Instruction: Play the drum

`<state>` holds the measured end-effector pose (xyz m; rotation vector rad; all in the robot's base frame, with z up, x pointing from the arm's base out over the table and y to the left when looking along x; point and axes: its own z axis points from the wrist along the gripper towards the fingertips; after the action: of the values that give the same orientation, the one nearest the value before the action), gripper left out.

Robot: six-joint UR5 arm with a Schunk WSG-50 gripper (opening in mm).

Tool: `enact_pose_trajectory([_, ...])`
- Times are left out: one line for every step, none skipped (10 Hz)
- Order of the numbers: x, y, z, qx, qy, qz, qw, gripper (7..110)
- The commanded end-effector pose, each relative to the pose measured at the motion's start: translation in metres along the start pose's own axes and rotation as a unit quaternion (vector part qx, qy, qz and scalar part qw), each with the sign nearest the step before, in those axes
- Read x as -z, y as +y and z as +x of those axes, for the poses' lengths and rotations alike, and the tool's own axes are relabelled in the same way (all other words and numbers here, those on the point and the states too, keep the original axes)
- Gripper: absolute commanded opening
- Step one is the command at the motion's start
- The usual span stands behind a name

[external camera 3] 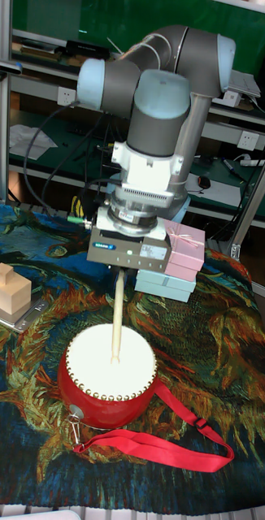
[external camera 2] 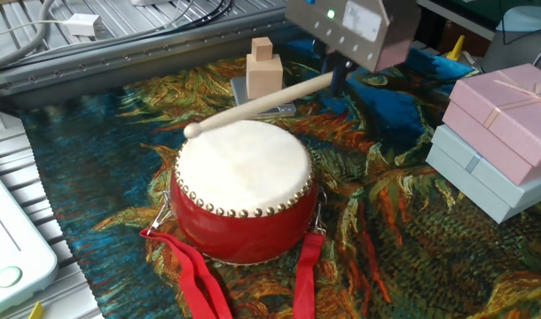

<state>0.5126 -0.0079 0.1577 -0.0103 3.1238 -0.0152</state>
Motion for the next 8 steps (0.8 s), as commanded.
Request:
enact_pose_trajectory([0.017,0.002,0.009,-0.005,0.003,-0.005,1.0000,7])
enact_pose_trajectory([0.019,0.003,0.012,-0.006,0.003,-0.005,1.0000,7])
enact_pose_trajectory([0.022,0.003,0.016,-0.008,0.005,-0.006,0.9999,7])
enact_pose_trajectory([0.023,0.003,0.017,-0.007,0.007,-0.008,0.9999,7])
enact_pose_trajectory([0.024,0.005,0.019,-0.008,0.007,-0.011,0.9999,7])
enact_pose_trajectory([0.024,0.006,0.020,-0.008,0.007,-0.013,0.9999,7])
enact_pose_trajectory([0.025,0.007,0.021,-0.009,0.008,-0.014,0.9998,7])
enact_pose_trajectory([0.023,0.009,0.021,-0.008,0.010,-0.016,0.9998,7])
